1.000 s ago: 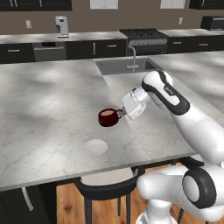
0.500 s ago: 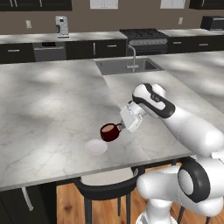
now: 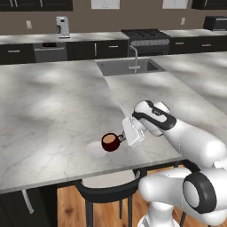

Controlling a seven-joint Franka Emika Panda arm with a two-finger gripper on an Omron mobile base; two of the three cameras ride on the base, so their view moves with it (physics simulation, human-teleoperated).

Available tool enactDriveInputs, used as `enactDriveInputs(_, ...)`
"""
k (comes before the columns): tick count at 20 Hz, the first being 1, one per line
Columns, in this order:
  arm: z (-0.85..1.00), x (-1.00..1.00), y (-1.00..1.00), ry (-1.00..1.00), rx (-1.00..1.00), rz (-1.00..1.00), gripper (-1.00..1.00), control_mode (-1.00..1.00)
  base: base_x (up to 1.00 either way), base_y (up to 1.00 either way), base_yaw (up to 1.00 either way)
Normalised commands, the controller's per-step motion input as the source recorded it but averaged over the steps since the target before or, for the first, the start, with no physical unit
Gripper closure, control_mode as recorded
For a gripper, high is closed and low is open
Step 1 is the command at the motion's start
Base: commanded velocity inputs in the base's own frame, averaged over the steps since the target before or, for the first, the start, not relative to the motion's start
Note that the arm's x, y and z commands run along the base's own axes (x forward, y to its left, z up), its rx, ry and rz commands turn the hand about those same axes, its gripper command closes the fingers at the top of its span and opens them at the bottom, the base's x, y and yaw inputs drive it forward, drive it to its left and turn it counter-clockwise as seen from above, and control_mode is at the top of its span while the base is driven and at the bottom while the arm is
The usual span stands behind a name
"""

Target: Pick the cup of tea, navigate to the dining table, and place it on the saucer.

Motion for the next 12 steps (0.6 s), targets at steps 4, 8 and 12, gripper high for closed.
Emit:
enactDriveInputs(4,0.07,0.1,0.02,-0.12,0.16,0.0,1.0,-1.0,0.0,0.0,0.0)
enactDriveInputs(8,-0.01,0.33,0.08,0.02,0.07,0.0,1.0,-1.0,0.0,0.0,0.0)
enactDriveInputs(12,-0.05,0.3,0.02,0.14,0.02,0.0,1.0,-1.0,0.0,0.0,0.0)
